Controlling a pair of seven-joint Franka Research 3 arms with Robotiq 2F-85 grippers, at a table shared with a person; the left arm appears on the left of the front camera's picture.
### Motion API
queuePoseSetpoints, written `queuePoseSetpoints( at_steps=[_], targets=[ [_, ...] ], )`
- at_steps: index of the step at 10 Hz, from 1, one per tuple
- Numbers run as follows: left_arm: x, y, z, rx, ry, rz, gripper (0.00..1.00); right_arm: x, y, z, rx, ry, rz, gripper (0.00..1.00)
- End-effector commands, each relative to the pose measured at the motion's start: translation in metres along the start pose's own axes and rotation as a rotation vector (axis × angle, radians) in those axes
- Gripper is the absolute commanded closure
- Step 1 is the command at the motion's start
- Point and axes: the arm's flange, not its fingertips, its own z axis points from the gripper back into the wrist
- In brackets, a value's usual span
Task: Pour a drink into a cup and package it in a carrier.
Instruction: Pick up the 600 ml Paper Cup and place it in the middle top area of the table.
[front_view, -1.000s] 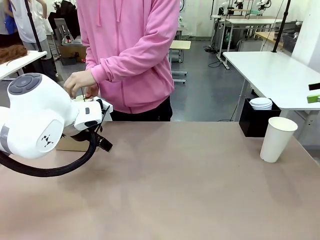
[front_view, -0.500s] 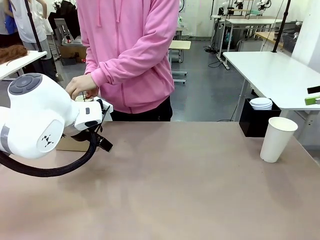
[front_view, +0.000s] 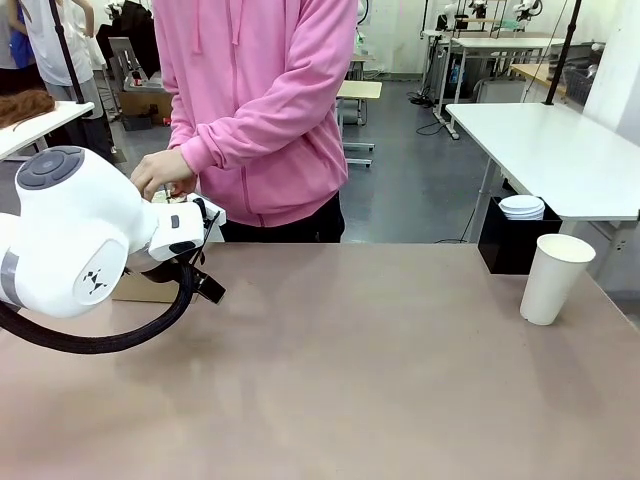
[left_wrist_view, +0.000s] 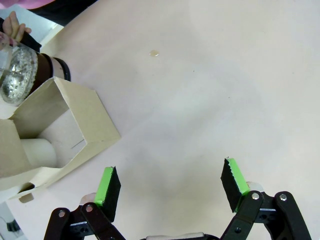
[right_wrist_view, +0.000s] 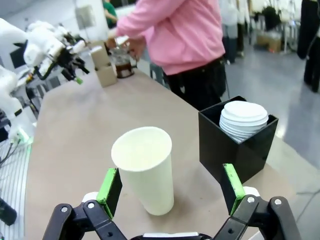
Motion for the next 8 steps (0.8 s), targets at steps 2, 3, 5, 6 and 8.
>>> queuePoseSetpoints(
  at_steps=[2, 3, 5, 6, 8],
  targets=[
    [0.0, 0.0, 0.0, -0.001, -0.001, 0.0, 0.0, -0.045, -0.028, -0.006, 0.064, -0.12, 0.101, 0.0],
    [0.0, 0.0, 0.0, -0.001, -0.001, 0.0, 0.0, -0.058, -0.026, -0.014, 0.07, -0.148, 0.118, 0.0],
    [0.0, 0.0, 0.0, -0.001, -0.001, 0.0, 0.0, -0.078, -0.019, -0.03, 0.072, -0.178, 0.132, 0.0],
    [0.0, 0.0, 0.0, -0.001, -0.001, 0.0, 0.0, -0.085, -0.015, -0.038, 0.074, -0.188, 0.123, 0.0],
    [0.0, 0.0, 0.0, -0.001, -0.001, 0.0, 0.0, -0.095, -0.011, -0.054, 0.093, -0.177, 0.11, 0.0]
  ],
)
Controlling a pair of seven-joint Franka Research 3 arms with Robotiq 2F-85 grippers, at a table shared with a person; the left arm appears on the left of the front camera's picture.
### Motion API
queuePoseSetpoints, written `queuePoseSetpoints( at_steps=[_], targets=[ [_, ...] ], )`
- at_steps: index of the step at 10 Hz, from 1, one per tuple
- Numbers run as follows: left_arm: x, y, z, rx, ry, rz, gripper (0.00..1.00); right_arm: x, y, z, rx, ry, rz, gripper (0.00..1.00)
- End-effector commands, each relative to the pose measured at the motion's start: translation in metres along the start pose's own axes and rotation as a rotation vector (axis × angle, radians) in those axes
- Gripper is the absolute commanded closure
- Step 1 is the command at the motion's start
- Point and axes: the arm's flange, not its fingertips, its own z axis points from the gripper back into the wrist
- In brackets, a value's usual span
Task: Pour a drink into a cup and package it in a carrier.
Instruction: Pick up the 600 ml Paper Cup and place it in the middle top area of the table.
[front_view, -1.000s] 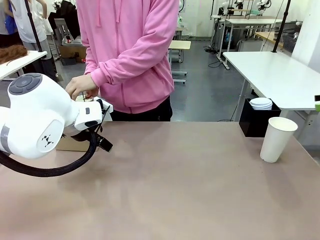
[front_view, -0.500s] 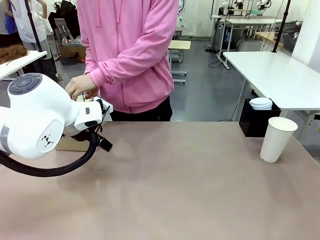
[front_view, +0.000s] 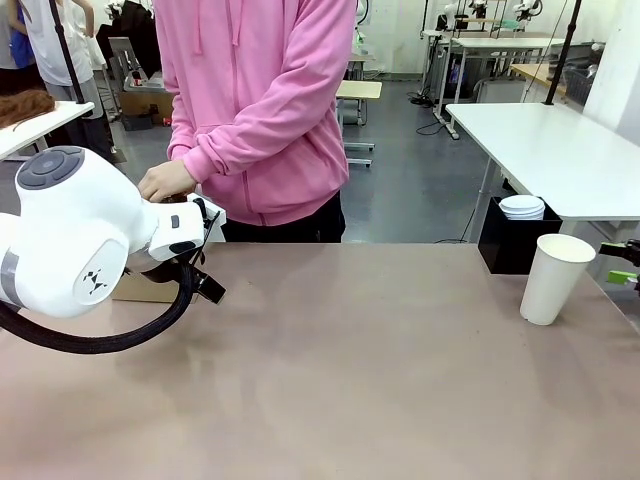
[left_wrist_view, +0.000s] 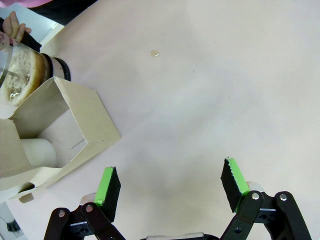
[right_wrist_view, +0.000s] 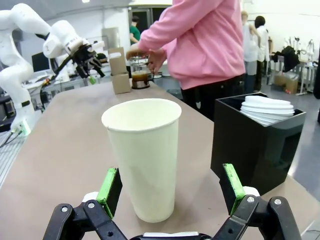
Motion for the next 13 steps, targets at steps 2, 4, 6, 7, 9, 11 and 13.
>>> queuePoseSetpoints(
  at_steps=[2, 4, 6, 7, 9, 11, 13],
  targets=[
    [0.0, 0.0, 0.0, -0.001, -0.001, 0.0, 0.0, -0.01, 0.008, -0.02, 0.009, 0.003, 0.018, 0.0],
    [0.0, 0.0, 0.0, -0.001, -0.001, 0.0, 0.0, -0.016, 0.012, -0.033, 0.022, 0.018, 0.02, 0.0],
    [0.0, 0.0, 0.0, -0.001, -0.001, 0.0, 0.0, -0.021, 0.012, -0.045, 0.02, 0.014, 0.014, 0.0],
    [0.0, 0.0, 0.0, -0.001, -0.001, 0.0, 0.0, -0.024, 0.012, -0.05, 0.02, 0.013, 0.012, 0.0],
    [0.0, 0.0, 0.0, -0.001, -0.001, 0.0, 0.0, -0.027, 0.009, -0.061, 0.011, 0.003, 0.003, 0.0],
    [0.0, 0.0, 0.0, -0.001, -0.001, 0.0, 0.0, -0.028, 0.007, -0.07, 0.013, -0.003, 0.003, 0.0],
    [0.0, 0.0, 0.0, -0.001, -0.001, 0.0, 0.0, -0.028, 0.006, -0.08, 0.024, -0.008, -0.013, 0.0]
  ],
)
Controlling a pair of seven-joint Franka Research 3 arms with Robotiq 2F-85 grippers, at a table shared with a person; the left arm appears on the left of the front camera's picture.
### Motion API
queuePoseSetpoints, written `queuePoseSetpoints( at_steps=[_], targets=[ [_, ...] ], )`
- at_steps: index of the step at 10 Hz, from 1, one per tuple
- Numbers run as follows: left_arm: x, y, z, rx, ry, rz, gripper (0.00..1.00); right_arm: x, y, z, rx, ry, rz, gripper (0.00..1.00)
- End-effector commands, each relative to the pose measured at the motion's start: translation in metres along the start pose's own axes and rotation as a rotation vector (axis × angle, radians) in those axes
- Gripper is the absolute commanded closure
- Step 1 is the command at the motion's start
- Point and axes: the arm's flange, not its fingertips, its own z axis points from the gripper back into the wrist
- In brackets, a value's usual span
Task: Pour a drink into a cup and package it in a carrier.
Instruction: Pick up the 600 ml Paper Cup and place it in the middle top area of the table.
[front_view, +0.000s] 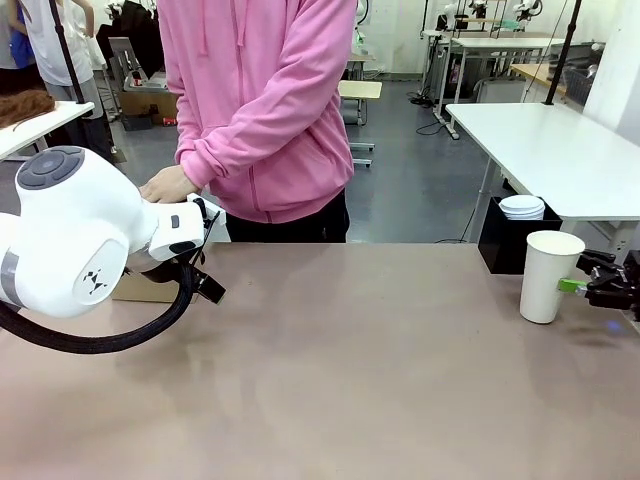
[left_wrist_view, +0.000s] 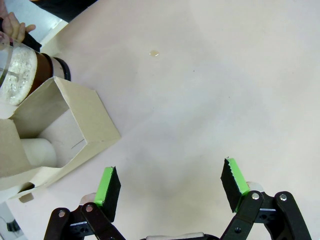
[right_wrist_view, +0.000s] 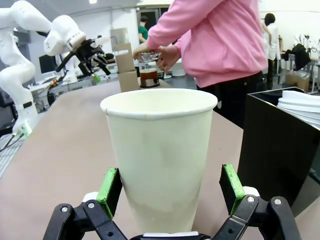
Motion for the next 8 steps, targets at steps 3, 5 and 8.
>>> queuePoseSetpoints(
  at_steps=[3, 5, 8],
  targets=[
    [0.0, 0.0, 0.0, -0.001, -0.001, 0.0, 0.0, -0.008, 0.0, -0.02, 0.014, 0.016, -0.02, 0.0],
    [0.0, 0.0, 0.0, -0.001, -0.001, 0.0, 0.0, -0.01, 0.002, -0.028, 0.031, 0.013, -0.035, 0.0],
    [0.0, 0.0, 0.0, -0.001, -0.001, 0.0, 0.0, -0.013, 0.002, -0.035, 0.058, 0.024, -0.04, 0.06]
  ],
)
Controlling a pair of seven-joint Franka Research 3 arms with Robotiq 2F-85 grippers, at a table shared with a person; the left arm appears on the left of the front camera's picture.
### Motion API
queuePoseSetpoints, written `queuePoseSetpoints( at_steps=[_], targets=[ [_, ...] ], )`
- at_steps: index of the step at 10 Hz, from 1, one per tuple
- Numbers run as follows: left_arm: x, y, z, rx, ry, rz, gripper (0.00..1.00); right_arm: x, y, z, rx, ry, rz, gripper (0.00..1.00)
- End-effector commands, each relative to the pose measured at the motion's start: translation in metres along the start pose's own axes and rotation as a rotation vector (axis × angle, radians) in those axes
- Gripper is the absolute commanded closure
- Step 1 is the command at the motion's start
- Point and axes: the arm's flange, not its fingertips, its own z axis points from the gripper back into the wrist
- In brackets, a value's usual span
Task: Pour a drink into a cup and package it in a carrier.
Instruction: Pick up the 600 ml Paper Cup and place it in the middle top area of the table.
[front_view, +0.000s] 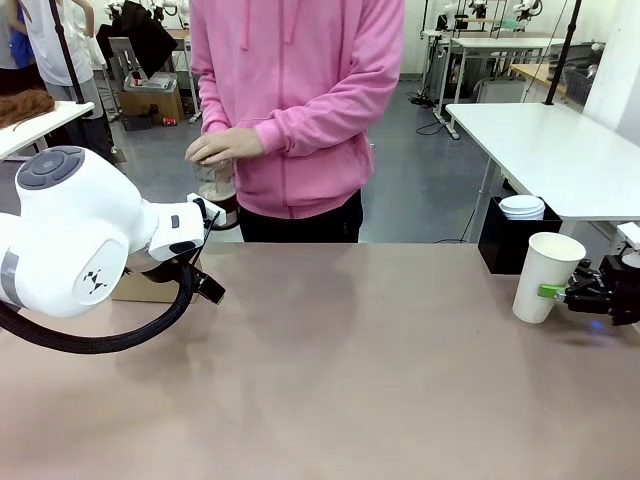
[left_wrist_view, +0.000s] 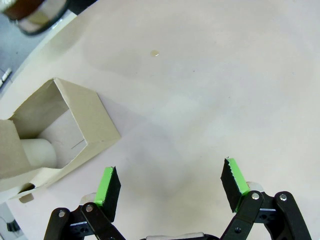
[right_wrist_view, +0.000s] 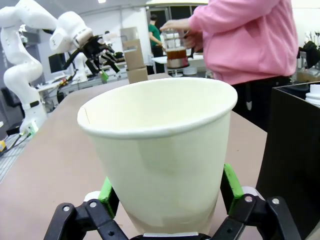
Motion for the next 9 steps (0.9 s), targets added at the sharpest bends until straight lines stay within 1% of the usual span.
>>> queuePoseSetpoints(
  at_steps=[1, 2, 3, 7, 9],
  targets=[
    [0.0, 0.0, 0.0, -0.001, -0.001, 0.0, 0.0, 0.001, -0.001, -0.005, 0.004, 0.018, -0.028, 0.2],
    [0.0, 0.0, 0.0, -0.001, -0.001, 0.0, 0.0, 0.005, 0.0, 0.001, 0.011, 0.019, -0.059, 0.2],
    [0.0, 0.0, 0.0, -0.001, -0.001, 0.0, 0.0, -0.001, 0.0, -0.002, 0.004, 0.001, -0.003, 0.2],
    [0.0, 0.0, 0.0, -0.001, -0.001, 0.0, 0.0, -0.001, 0.0, 0.0, 0.004, 0.003, -0.013, 0.2],
    [0.0, 0.0, 0.0, -0.001, -0.001, 0.0, 0.0, 0.04, 0.027, -0.032, -0.102, -0.018, 0.003, 0.2]
  ],
)
